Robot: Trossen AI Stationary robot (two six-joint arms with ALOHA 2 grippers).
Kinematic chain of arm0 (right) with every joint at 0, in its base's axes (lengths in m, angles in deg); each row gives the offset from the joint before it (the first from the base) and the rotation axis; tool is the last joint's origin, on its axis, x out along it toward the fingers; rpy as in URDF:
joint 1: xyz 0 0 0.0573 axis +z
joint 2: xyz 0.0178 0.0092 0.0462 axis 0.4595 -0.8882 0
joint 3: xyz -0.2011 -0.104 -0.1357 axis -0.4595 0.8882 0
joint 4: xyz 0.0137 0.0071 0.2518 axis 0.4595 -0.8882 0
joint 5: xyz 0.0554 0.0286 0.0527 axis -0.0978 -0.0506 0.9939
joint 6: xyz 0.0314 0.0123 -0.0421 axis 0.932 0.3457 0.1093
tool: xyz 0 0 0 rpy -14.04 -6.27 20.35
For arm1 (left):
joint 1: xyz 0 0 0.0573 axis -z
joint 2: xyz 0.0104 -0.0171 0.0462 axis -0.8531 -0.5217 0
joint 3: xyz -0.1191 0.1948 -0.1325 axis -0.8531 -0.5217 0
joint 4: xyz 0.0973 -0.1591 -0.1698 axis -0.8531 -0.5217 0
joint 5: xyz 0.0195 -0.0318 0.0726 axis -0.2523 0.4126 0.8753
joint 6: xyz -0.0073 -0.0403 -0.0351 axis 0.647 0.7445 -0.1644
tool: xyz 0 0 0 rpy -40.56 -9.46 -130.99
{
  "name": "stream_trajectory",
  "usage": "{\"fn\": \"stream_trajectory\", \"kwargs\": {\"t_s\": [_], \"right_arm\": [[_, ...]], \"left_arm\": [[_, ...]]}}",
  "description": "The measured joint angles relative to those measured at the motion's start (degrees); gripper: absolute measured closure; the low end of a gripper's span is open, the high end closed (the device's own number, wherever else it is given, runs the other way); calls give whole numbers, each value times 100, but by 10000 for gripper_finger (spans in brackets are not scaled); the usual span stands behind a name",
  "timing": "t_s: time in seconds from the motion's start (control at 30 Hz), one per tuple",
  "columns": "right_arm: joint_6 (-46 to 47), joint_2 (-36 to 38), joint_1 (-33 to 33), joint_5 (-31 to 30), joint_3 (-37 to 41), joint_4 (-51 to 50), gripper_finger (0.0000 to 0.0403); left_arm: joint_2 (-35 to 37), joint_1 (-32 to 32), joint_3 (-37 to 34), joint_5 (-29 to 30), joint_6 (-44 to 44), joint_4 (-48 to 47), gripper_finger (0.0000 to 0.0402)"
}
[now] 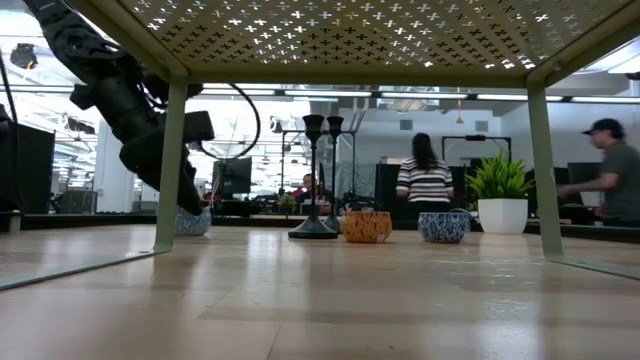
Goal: Pick & Place candle stick holders
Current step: Put the left blue scented candle on the shelf
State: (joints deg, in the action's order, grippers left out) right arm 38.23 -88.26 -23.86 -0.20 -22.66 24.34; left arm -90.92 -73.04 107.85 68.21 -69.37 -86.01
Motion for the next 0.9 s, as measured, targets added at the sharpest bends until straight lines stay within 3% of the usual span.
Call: {"fn": "stream_trajectory", "kwargs": {"t_s": [0.3, 0.53, 0.9], "right_arm": [[3, 0, -27, 4, 0, 3, 146], [13, 0, -29, 6, 0, 3, 146], [15, 0, -28, 6, 0, 3, 147]], "left_arm": [[-547, -1, 7, 39, 6, 76, 69], [-351, 1, -2, -8, 10, 115, 105], [-186, 15, -2, 178, 348, 112, 102]]}}
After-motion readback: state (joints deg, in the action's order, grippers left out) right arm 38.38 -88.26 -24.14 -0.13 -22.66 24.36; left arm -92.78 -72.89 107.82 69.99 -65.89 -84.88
